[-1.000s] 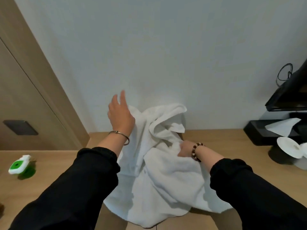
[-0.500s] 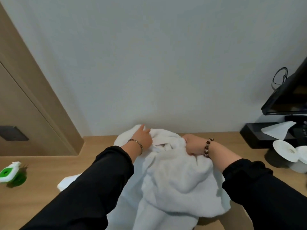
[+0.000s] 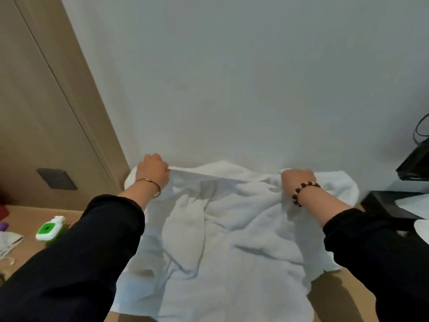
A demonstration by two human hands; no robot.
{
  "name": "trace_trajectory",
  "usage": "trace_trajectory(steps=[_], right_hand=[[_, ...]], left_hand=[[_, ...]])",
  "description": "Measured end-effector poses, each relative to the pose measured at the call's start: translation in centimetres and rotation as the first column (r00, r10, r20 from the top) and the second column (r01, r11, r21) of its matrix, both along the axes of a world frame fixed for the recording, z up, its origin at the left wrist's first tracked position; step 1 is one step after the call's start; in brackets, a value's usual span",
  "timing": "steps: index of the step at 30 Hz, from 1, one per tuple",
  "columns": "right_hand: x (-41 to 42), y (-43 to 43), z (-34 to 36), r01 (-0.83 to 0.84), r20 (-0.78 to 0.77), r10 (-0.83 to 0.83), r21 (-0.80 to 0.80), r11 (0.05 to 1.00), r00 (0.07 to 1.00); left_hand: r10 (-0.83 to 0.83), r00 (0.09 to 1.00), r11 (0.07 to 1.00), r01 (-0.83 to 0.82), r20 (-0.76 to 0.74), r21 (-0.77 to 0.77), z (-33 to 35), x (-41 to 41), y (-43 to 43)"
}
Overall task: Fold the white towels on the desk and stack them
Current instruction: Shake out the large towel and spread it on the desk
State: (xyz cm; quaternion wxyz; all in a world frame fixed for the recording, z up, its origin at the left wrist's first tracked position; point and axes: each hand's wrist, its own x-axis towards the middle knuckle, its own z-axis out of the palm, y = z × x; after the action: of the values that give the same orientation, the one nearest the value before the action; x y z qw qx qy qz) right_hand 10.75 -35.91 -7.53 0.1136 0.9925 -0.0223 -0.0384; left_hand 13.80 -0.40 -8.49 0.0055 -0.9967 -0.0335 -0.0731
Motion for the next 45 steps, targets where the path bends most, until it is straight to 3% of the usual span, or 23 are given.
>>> trace_trajectory(steps=[1, 3, 6, 11, 13, 16, 18, 21, 24, 26, 29, 31, 33, 34, 36, 37, 39, 40, 41, 42, 43, 45], right_hand=[[-0.5, 0.1, -0.2, 0.013, -0.144, -0.017, -0.030, 0.999, 0.989], [-1.3, 0.7, -0.3, 0.017, -0.292, -0.016, -0.002, 1.000, 0.956], [-0.9, 4.0, -0.4, -0.061, -0.340, 0.071, 0.039, 0.997, 0.938], [1.2, 9.5, -3.8, -0.201, -0.347, 0.278, 0.243, 0.949, 0.895], [1.6, 10.8, -5.9, -0.213, -0.360, 0.309, 0.282, 0.935, 0.880], [2.3, 12.3, -8.8, -0.171, -0.365, 0.301, 0.349, 0.921, 0.881], [2.7, 13.2, -10.7, -0.127, -0.359, 0.283, 0.400, 0.908, 0.889], [3.7, 14.4, -13.2, -0.033, -0.323, 0.232, 0.519, 0.854, 0.917], [4.6, 15.9, -14.5, 0.014, -0.267, 0.236, 0.690, 0.724, 0.934], [5.0, 17.4, -14.9, -0.014, -0.212, 0.277, 0.772, 0.636, 0.937], [5.2, 20.1, -15.5, 0.046, -0.236, 0.261, 0.818, 0.574, 0.936], [4.8, 21.5, -15.6, 0.113, -0.302, 0.255, 0.819, 0.562, 0.919], [4.2, 22.0, -15.2, 0.135, -0.317, 0.296, 0.853, 0.504, 0.901], [3.9, 21.9, -14.8, 0.126, -0.310, 0.321, 0.866, 0.484, 0.895], [3.5, 20.9, -14.1, 0.185, -0.349, 0.365, 0.891, 0.414, 0.863], [3.2, 20.1, -13.6, 0.243, -0.401, 0.381, 0.884, 0.400, 0.833], [2.7, 18.4, -12.7, 0.302, -0.536, 0.422, 0.809, 0.504, 0.731], [2.7, 17.6, -12.5, 0.249, -0.599, 0.434, 0.736, 0.630, 0.673], [2.6, 16.7, -12.1, 0.140, -0.663, 0.421, 0.620, 0.772, 0.619], [2.5, 15.8, -12.0, -0.013, -0.700, 0.384, 0.473, 0.881, 0.602], [2.5, 14.8, -12.0, -0.116, -0.716, 0.321, 0.322, 0.940, 0.619], [2.1, 13.1, -11.8, -0.226, -0.757, 0.188, 0.055, 0.972, 0.625]], left_hand=[[-0.100, 0.988, 0.987, 0.113, 0.115, -0.114, 0.2, -0.1, -0.1], [-0.138, 0.961, 0.912, 0.218, 0.240, -0.348, 1.0, -0.3, -0.9], [-0.101, 0.978, 0.809, 0.186, 0.180, -0.557, 1.6, -0.4, -2.5], [-0.230, 0.945, 0.924, 0.136, -0.235, -0.358, -2.0, -0.9, -2.5], [-0.205, 0.925, 0.958, 0.123, -0.319, -0.261, -4.0, -1.0, -2.0], [-0.166, 0.898, 0.962, 0.056, -0.408, -0.268, -6.8, -1.1, -1.3], [-0.172, 0.831, 0.951, 0.000, -0.529, -0.309, -9.5, -1.7, -1.0], [-0.171, 0.724, 0.970, 0.006, -0.669, -0.241, -13.9, -3.6, -1.2], [-0.172, 0.767, 0.984, 0.104, -0.618, -0.144, -15.5, -5.0, -1.7], [-0.194, 0.793, 0.978, 0.109, -0.578, -0.179, -15.5, -5.7, -2.0], [-0.217, 0.795, 0.924, -0.020, -0.566, -0.383, -15.4, -7.1, -1.2], [-0.188, 0.867, 0.805, -0.134, -0.462, -0.578, -15.5, -8.2, 0.2], [0.011, 0.983, 0.738, -0.131, -0.182, -0.662, -15.8, -8.7, 2.2], [0.142, 0.989, 0.725, -0.136, -0.046, -0.675, -15.9, -8.5, 3.5], [0.373, 0.926, 0.676, -0.227, 0.060, -0.701, -16.1, -7.8, 6.0], [0.447, 0.894, 0.617, -0.290, 0.022, -0.732, -16.4, -7.3, 6.8], [0.471, 0.866, 0.369, -0.366, -0.168, -0.854, -16.9, -6.2, 7.3], [0.410, 0.873, 0.223, -0.378, -0.266, -0.898, -17.1, -5.7, 6.9], [0.337, 0.880, 0.137, -0.398, -0.335, -0.907, -17.3, -5.3, 6.3], [0.264, 0.882, 0.140, -0.436, -0.391, -0.889, -17.6, -5.0, 5.6], [0.209, 0.877, 0.248, -0.475, -0.432, -0.844, -18.1, -4.8, 5.2], [0.172, 0.853, 0.585, -0.491, -0.493, -0.645, -19.1, -4.4, 4.6]])
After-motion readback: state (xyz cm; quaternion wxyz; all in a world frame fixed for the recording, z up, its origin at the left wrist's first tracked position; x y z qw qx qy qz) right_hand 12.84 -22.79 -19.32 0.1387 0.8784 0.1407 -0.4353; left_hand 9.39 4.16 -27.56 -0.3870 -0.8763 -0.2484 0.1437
